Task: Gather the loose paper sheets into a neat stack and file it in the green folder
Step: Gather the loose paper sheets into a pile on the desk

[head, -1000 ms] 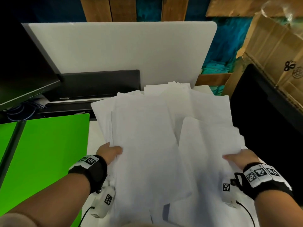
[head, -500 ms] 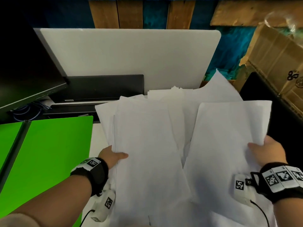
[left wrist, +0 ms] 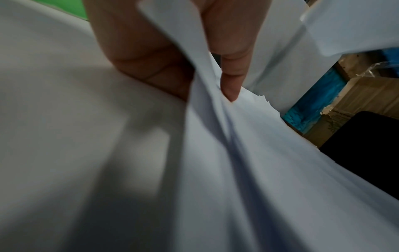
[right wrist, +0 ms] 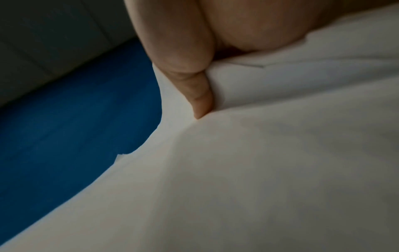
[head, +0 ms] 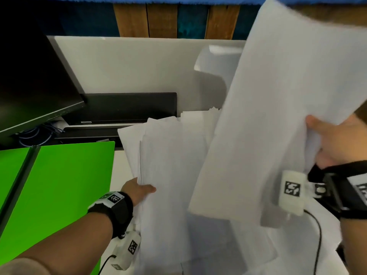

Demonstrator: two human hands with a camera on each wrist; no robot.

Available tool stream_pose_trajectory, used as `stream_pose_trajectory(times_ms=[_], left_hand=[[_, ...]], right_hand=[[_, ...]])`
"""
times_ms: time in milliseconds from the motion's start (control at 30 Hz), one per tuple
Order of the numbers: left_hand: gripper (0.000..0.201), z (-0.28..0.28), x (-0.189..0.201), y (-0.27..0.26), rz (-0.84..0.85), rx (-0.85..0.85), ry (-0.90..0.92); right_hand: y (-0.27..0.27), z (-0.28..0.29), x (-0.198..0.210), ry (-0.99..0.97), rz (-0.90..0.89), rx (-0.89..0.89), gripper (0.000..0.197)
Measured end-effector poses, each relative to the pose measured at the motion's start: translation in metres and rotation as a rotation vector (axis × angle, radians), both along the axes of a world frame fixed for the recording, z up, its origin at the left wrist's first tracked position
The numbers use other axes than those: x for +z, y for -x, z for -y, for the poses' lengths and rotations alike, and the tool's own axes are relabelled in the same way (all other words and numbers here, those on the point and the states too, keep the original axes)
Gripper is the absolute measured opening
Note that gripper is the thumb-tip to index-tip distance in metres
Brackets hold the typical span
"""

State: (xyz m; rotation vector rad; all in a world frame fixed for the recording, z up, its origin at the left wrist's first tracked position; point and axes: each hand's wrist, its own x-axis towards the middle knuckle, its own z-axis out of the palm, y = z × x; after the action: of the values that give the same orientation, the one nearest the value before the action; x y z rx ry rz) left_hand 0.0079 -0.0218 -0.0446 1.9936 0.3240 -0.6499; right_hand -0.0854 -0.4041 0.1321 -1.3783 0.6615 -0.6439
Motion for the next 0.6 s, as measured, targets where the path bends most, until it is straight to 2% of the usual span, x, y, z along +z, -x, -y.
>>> stream_pose_trajectory(times_ms=[67, 200, 267, 333, 400, 500, 533, 600], left_hand=[[0.032, -0.001, 0.0, 0.0, -0.004, 0.009, 0.019], [0.044, -0.001, 0.002, 0.002, -0.02, 0.022, 0.078], [0.047, -0.002, 0.002, 0.002, -0.021, 0.046, 0.126], [0.045, -0.001, 0.002, 0.002, -0.027, 0.056, 0.153], [0.049, -0.001, 0.004, 0.002, -0.033, 0.077, 0.175], [0.094, -0.002, 0.005, 0.002, -0.044, 0.072, 0.189], [0.101, -0.003, 0.004, 0.003, -0.041, 0.057, 0.192], [0.1, -0.004, 0.004, 0.004, -0.042, 0.036, 0.188]], right_hand=[[0.0, -0.028, -0.027, 0.003, -0.095, 0.105, 0.027], [0.004, -0.044, -0.106, 0.059, -0.484, 0.192, 0.03], [0.006, -0.046, -0.129, 0.127, -0.698, 0.26, 0.035], [0.007, -0.053, -0.137, 0.277, -0.865, 0.305, 0.035], [0.006, -0.06, -0.137, 0.376, -0.931, 0.313, 0.037], [0.002, -0.079, -0.132, 0.416, -0.898, 0.389, 0.039], [0.0, -0.086, -0.132, 0.398, -0.878, 0.45, 0.04], [-0.004, -0.1, -0.131, 0.239, -0.843, 0.625, 0.039]])
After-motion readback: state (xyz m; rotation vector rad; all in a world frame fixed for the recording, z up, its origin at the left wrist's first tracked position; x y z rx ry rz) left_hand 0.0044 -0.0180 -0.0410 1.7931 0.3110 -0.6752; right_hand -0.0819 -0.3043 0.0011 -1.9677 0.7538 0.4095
